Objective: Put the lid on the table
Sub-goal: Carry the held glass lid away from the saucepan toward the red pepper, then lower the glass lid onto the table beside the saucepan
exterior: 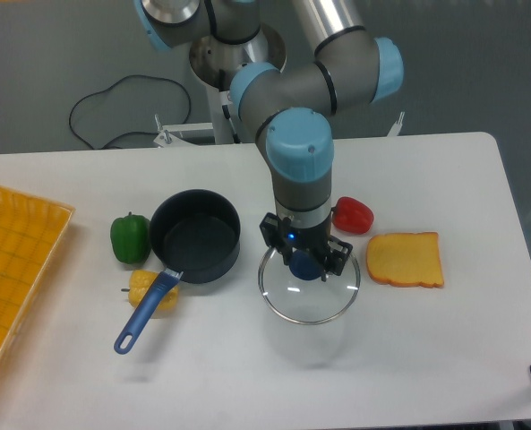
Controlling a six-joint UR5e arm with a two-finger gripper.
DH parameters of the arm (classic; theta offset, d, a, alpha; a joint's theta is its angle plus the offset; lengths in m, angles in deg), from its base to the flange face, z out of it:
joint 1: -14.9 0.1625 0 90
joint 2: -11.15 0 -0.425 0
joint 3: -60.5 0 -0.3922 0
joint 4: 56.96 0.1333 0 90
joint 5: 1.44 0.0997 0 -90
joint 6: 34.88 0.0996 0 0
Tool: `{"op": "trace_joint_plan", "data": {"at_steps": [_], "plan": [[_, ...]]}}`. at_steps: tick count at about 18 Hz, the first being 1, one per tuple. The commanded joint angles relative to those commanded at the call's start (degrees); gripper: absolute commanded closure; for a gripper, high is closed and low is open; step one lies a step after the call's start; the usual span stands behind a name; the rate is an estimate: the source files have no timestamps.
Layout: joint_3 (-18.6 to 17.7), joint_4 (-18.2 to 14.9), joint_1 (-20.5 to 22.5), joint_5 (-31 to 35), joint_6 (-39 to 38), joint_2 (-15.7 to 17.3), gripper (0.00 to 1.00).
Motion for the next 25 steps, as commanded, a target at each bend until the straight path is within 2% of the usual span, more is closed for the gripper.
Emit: {"op": "trace_joint_plan", "data": {"at_steps": [3, 10, 25], "plan": [[0.09, 2.19, 0.00, 0.00, -0.88, -2.11, 0.41], [0.09, 2.20, -0.17, 0.00, -1.32, -5.89, 0.40], [-0.26, 2.29, -0.18, -0.09, -1.32, -7.39, 0.37]]}}
